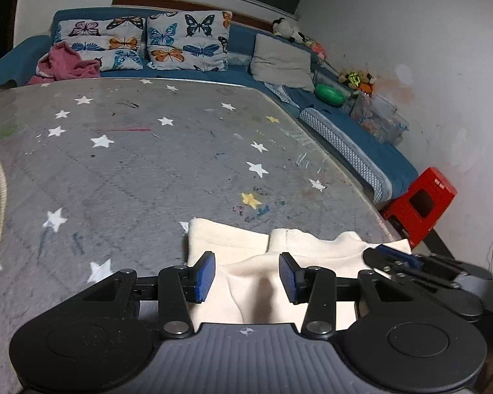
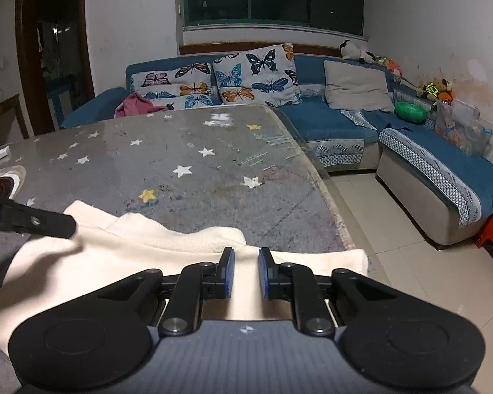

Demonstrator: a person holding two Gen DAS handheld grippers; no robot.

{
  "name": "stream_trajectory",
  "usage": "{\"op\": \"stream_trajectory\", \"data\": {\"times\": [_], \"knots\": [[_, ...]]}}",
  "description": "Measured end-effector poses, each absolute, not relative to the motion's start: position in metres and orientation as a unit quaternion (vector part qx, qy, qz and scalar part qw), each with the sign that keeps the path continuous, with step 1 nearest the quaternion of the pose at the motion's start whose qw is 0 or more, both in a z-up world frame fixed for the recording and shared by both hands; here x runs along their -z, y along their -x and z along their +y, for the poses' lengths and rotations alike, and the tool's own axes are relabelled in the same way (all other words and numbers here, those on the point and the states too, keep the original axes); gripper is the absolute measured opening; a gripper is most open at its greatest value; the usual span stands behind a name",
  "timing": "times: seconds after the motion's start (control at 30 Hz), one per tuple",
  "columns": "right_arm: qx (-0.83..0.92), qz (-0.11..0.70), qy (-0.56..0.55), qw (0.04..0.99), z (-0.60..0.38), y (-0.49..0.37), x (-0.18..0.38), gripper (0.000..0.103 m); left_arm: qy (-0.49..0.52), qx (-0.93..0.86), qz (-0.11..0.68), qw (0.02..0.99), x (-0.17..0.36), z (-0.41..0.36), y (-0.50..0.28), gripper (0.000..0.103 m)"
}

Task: Fold clothes
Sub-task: 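Lower the folded sweatshirt onto the table with both grippers and release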

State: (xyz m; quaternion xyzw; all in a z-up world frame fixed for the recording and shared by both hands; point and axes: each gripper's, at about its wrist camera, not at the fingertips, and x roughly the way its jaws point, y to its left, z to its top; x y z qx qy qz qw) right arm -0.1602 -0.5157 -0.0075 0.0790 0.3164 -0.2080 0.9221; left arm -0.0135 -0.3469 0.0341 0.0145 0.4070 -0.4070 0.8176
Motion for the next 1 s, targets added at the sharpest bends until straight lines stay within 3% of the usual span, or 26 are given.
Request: {"op": "stream_trajectory", "data": {"times": [0.5, 1.0], "knots": [[0.204, 0.302, -0.055, 0.930, -0.472, 0.256, -0.011, 0.015, -0.046, 0.452, 0.371, 0.810, -0.042, -0.313, 0.066, 0.045], [0.197, 0.285, -0.072, 0.935, -0.453, 0.269, -0.007, 0.016, -0.068, 0.442, 0.367, 0.816, -0.028, -0.300, 0.085, 0.047]]}}
